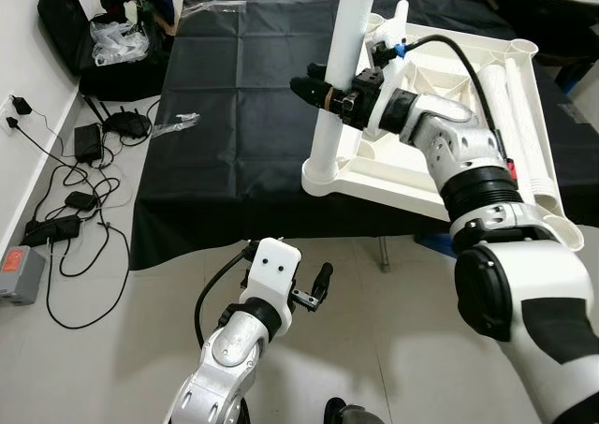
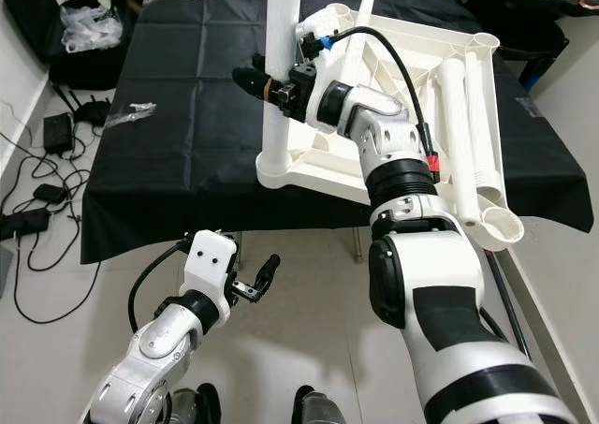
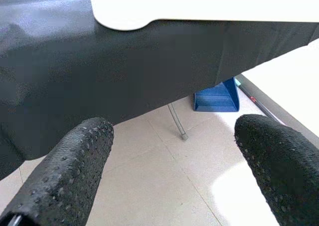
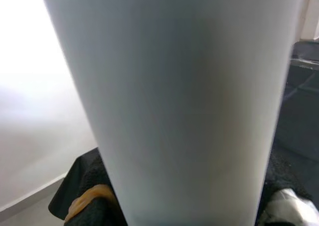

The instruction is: Building children table

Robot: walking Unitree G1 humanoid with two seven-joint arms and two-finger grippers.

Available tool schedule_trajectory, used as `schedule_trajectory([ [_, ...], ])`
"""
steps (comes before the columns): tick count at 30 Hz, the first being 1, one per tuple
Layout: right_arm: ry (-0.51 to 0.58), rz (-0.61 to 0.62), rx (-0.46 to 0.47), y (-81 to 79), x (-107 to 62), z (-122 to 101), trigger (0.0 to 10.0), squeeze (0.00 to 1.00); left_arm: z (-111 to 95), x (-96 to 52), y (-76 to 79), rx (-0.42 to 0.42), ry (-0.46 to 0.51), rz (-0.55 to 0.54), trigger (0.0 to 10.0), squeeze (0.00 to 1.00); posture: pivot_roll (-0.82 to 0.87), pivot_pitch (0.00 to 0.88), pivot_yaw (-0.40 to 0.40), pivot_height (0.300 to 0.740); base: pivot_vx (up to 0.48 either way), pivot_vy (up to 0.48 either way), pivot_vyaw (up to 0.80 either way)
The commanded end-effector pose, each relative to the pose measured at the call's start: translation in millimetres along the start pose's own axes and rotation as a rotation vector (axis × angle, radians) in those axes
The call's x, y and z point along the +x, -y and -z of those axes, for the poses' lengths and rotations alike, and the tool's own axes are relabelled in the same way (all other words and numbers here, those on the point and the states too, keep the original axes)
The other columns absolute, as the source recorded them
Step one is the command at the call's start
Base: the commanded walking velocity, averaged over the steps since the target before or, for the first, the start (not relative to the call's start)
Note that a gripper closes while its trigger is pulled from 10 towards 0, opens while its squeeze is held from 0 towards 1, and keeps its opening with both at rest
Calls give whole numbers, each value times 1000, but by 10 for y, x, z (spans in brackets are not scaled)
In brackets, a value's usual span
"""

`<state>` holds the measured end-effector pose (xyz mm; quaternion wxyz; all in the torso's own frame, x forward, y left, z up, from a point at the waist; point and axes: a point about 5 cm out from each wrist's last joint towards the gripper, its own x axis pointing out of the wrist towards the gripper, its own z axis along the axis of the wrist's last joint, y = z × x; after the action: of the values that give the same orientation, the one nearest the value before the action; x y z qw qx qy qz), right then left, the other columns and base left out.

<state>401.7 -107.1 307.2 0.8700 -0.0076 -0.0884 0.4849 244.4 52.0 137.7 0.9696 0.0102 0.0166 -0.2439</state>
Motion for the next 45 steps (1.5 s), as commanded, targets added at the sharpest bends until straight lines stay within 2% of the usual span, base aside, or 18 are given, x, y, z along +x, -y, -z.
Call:
schedule_trajectory([
  [1, 5, -28, 40, -64, 88, 51, 0, 0, 21, -11, 6, -5, -14, -2, 10000, 0, 126, 240, -66, 740, 0, 0, 0],
  [8, 1, 89, 49, 7, 68, 83, 0, 0, 24, -9, 4, -3, -15, -3, 10000, 0, 121, 233, -72, 740, 0, 0, 0],
  [12, -23, 608, 57, 278, -154, 198, 0, 0, 43, -33, 25, 1, -15, 1, 10000, 0, 123, 198, -63, 740, 0, 0, 0],
  [16, -16, 690, 78, 306, -192, 215, 0, 0, 44, -35, 26, 1, -15, 2, 10000, 0, 122, 198, -64, 740, 0, 0, 0],
  [17, -8, 778, 73, 285, -216, 251, 0, 0, 45, -35, 28, 2, -15, 4, 10000, 0, 120, 201, -64, 740, 0, 0, 0],
  [19, -8, 778, 73, 285, -216, 251, 0, 0, 45, -35, 28, 2, -15, 4, 10000, 0, 120, 201, -64, 740, 0, 0, 0],
  [21, 23, 948, 45, 157, -231, 306, 0, 0, 42, -33, 27, 4, -16, 6, 10000, 0, 120, 208, -61, 740, 0, 0, 0],
  [25, 52, 1018, 42, 42, -207, 322, 0, 0, 41, -31, 26, 5, -16, 5, 10000, 0, 125, 204, -65, 740, 0, 0, 0],
  [27, 83, 1050, 67, -177, -65, 353, 0, 0, 40, -26, 21, 5, -15, 4, 10000, 0, 126, 206, -65, 740, 0, 0, 0],
  [28, 92, 1008, 89, -255, 34, 362, 10000, 0, 40, -23, 21, 5, -15, 4, 10000, 0, 123, 205, -65, 740, 0, 0, 0],
  [31, 96, 947, 113, -321, 146, 369, 10000, 0, 40, -19, 21, 5, -15, 4, 10000, 0, 123, 205, -66, 740, 0, 0, 0],
  [32, 94, 934, 116, -325, 162, 372, 10000, 31, 40, -18, 21, 5, -15, 4, 10000, 0, 123, 206, -66, 740, 0, 0, 0],
  [33, 97, 919, 101, -329, 171, 362, 10000, 1000, 40, -17, 21, 4, -15, 3, 10000, 0, 123, 206, -66, 740, 0, 0, 0],
  [38, 92, 896, 68, -321, 152, 342, 10000, 1000, 42, -19, 23, 2, -18, 4, 10000, 0, 122, 207, -67, 740, 0, 0, 0],
  [39, 90, 836, 63, -318, 158, 319, 10000, 0, 42, -18, 21, 2, -18, 3, 10000, 0, 124, 210, -67, 740, 0, 0, 0],
  [40, 90, 836, 63, -318, 158, 319, 10000, 0, 42, -18, 21, 2, -18, 3, 10000, 0, 124, 210, -67, 740, 0, 0, 0],
  [42, 47, 681, 94, -299, 161, 303, 10000, 0, 41, -16, 20, 1, -19, 3, 10000, 0, 121, 211, -65, 740, 0, 0, 0],
  [45, -7, 562, 97, -232, 103, 283, 10000, 0, 39, -14, 19, 1, -18, 3, 10000, 0, 123, 211, -65, 740, 0, 0, 0],
])
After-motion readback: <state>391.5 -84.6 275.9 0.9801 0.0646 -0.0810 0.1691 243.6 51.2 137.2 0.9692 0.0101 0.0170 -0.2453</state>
